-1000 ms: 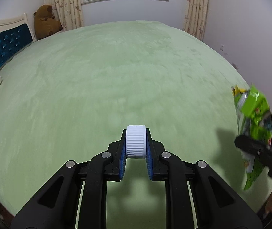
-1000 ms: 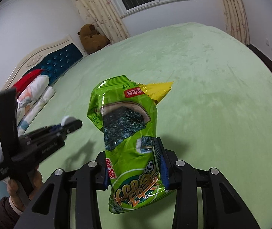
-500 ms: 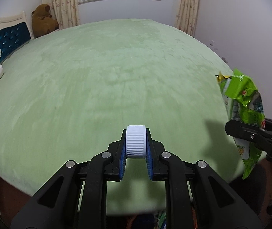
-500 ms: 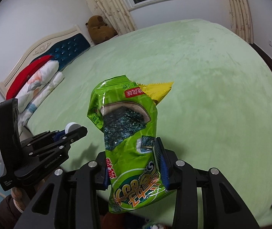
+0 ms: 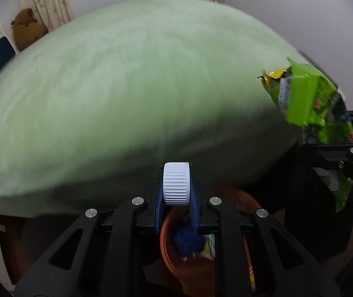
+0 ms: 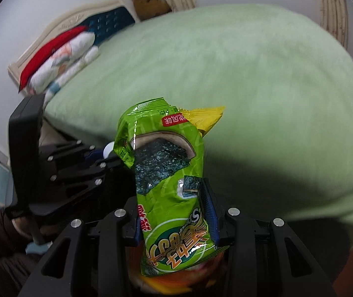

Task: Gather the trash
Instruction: 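Carry the white cap and green snack packet over the orange bucket, then open both tools to drop the cap and packet into the bucket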

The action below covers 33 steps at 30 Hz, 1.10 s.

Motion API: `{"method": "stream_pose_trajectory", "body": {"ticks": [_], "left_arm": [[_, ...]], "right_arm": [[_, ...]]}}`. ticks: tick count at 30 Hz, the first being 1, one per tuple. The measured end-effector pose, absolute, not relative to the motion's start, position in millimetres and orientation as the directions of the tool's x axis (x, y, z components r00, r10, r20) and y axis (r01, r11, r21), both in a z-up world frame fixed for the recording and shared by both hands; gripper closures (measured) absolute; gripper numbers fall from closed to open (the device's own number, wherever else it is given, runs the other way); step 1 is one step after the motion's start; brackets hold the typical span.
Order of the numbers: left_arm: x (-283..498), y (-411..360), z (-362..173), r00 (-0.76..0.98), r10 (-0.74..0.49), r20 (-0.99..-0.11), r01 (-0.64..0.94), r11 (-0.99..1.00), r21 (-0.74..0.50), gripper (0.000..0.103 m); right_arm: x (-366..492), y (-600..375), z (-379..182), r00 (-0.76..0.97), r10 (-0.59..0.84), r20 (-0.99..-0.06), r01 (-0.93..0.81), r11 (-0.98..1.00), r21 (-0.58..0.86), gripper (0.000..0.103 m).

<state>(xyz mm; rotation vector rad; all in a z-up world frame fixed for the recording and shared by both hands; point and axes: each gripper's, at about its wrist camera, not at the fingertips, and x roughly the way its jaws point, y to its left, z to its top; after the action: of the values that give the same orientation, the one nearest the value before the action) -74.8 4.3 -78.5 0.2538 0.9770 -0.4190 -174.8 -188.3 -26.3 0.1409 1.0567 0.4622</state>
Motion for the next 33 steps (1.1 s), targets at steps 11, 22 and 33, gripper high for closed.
{"method": "stream_pose_trajectory", "body": {"ticks": [11, 22, 33], "left_arm": [[-87.3, 3.5, -149.3, 0.318, -0.161, -0.934, 0.462, 0.887, 0.004, 0.086], [-77.2, 5.6, -200.0, 0.127, -0.113, -0.986, 0.441, 0.896, -0.046, 0.086], [-71.9, 4.1, -221.6, 0.059, -0.037, -0.998, 0.413, 0.911, -0.01, 0.015]], "right_arm": [[-201.0, -164.3, -90.3, 0.256, 0.374, -0.891, -0.321, 0.903, 0.287, 0.064], [-178.9, -135.2, -142.3, 0.113, 0.352, -0.929, -0.297, 0.904, 0.307, 0.064], [-160.0, -127.3, -158.7, 0.075, 0.313, -0.947, -0.315, 0.908, 0.276, 0.039]]}}
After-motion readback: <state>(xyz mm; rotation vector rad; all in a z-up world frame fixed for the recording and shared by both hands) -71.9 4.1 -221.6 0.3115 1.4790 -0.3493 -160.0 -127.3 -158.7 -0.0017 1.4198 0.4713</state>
